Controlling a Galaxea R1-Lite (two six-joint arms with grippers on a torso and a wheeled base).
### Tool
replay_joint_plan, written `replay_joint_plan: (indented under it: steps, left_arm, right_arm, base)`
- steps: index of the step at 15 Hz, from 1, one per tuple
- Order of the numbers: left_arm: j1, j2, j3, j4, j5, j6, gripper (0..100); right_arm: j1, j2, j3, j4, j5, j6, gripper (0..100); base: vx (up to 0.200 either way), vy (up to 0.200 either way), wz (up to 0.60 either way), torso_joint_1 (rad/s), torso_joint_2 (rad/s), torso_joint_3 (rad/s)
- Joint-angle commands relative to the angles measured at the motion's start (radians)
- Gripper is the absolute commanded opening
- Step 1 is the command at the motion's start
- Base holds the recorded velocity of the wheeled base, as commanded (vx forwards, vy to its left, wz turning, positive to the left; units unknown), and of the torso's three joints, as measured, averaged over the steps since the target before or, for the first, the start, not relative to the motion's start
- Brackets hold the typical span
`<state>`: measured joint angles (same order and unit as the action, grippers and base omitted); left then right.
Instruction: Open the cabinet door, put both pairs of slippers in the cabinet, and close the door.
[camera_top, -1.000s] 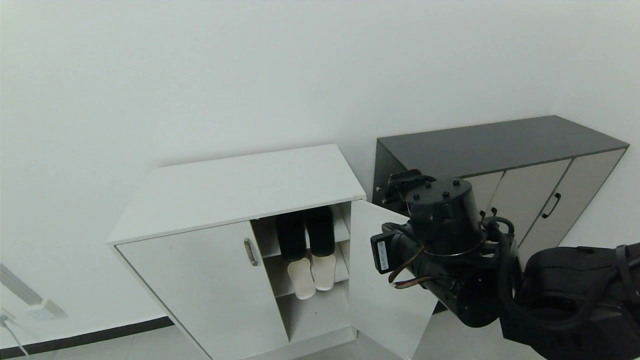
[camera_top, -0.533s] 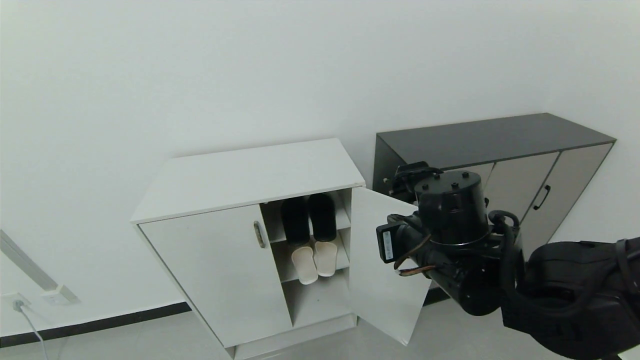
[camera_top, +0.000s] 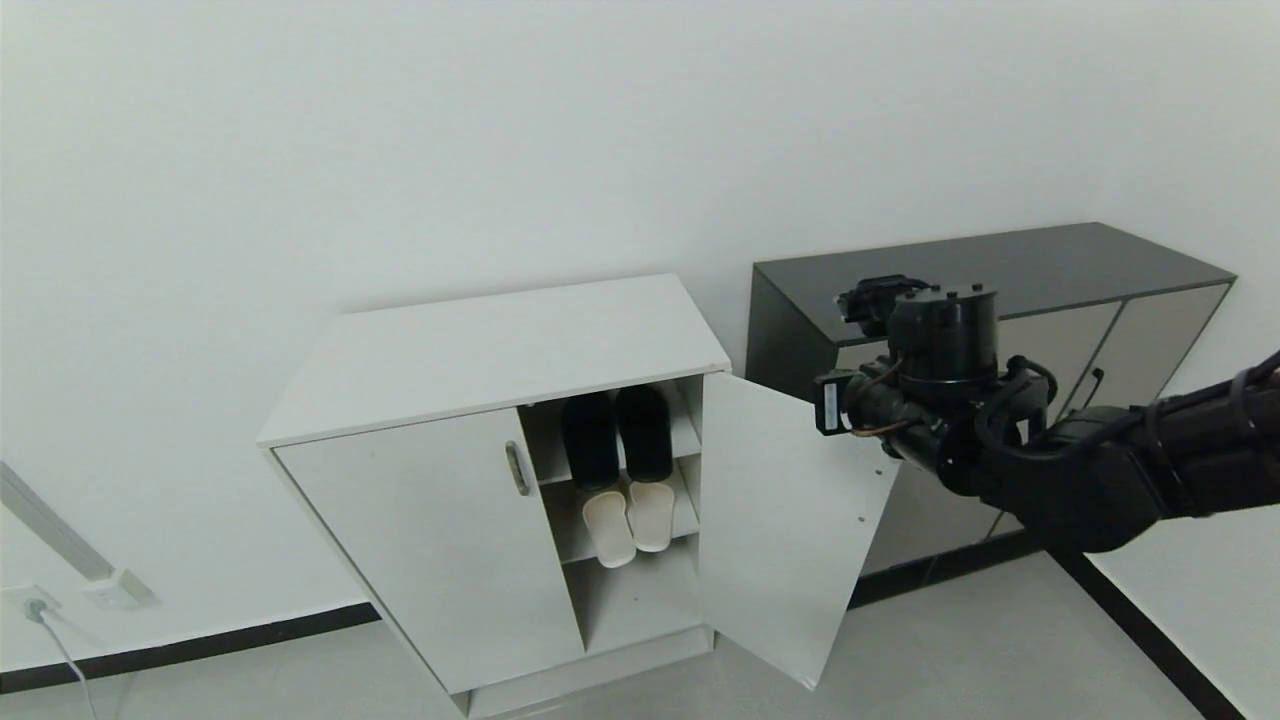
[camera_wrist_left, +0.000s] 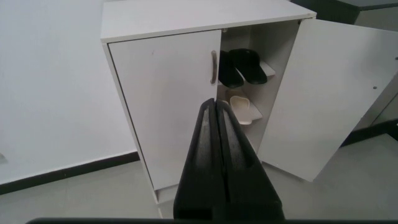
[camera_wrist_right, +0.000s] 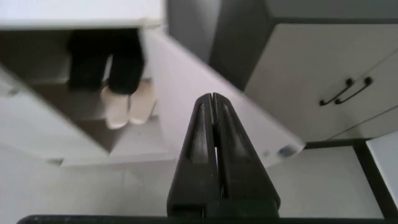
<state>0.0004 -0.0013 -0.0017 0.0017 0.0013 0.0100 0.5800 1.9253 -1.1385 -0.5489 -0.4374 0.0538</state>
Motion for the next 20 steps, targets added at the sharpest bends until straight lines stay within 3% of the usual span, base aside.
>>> replay_joint_plan:
  steps: [1,8,11,20]
  left_arm:
    - [0.001,0.001,0.0,0.0,0.0,0.001,0]
    - [0.0,0.001,0.0,0.0,0.0,-0.001,0]
    - [0.001,0.001,0.0,0.0,0.0,-0.001,0]
    - [0.001,0.001,0.0,0.0,0.002,-0.001,0]
  right_arm:
    - [-0.072,0.09,-0.07,0.0,0.008,0.0,0]
    - [-0.083,0.083,-0.075,-0.002,0.006,0.003,0]
    - [-0.081,0.083,-0.07,-0.005,0.006,0.003,0]
    - [-0.103,0.136,-0.116,0.0,0.016,0.001,0]
  base:
    - [0.0,0.0,0.0,0.0,0.0,0.0]
    - [0.0,0.0,0.0,0.0,0.0,0.0]
    - [-0.2,0.0,0.0,0.009,0.0,0.002]
    - [0.0,0.0,0.0,0.0,0.0,0.0]
